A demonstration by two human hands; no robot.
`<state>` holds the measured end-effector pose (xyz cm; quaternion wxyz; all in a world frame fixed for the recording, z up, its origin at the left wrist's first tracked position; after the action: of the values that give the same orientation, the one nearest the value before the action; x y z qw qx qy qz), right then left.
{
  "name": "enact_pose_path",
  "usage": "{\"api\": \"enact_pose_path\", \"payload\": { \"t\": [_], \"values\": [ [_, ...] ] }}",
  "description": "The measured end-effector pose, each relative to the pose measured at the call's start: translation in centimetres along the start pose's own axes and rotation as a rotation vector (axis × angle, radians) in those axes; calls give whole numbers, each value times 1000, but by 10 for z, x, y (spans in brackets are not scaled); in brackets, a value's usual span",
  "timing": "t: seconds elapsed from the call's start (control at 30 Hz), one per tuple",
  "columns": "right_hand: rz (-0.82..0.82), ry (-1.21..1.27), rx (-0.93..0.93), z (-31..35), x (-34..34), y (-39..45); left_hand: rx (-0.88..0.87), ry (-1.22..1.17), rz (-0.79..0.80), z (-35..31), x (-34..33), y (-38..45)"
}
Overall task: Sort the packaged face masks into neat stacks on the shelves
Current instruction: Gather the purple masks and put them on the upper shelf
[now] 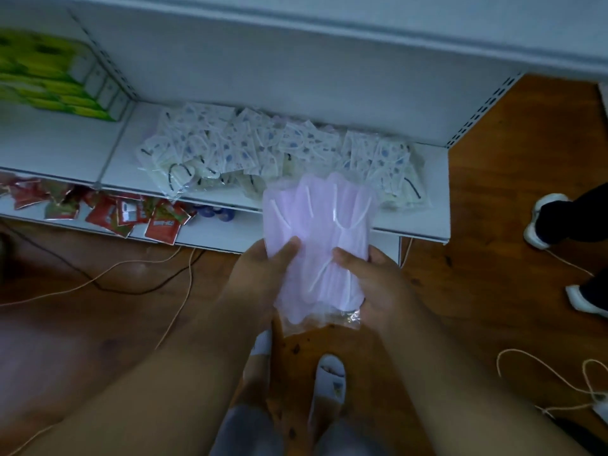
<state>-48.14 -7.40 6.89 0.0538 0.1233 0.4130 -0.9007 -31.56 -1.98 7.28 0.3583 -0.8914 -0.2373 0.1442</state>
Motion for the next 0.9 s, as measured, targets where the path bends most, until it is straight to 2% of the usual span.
{"api": "enact_pose_path", "payload": {
  "t": [0.1,0.27,0.4,0.63,0.9],
  "values": [
    [59,-7,-4,17,0,-55,39,-123,29,-15,-1,-62],
    [154,-138,39,48,-11,-131,-177,88,-67,-47,14,-137],
    [227,-154,61,70,-27,-165,-259,51,-176,-67,23,-174],
    [103,-295,295,109,-69,-182,-279,-58,-54,-127,29,-194],
    [44,-256,384,142,-192,-168,-449,-10,-169,-226,109,-174]
  ]
}}
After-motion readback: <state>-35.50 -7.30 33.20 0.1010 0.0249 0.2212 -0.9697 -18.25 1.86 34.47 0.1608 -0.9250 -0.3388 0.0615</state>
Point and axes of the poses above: each hand's wrist, its own y-axis towards the middle knuckle, its own x-axis out of the back of the hand, z = x × y, the point moved 6 cm from there along y, towards the middle knuckle, and after that the axes turned 1 degree about -z, right-handed, at the moved point
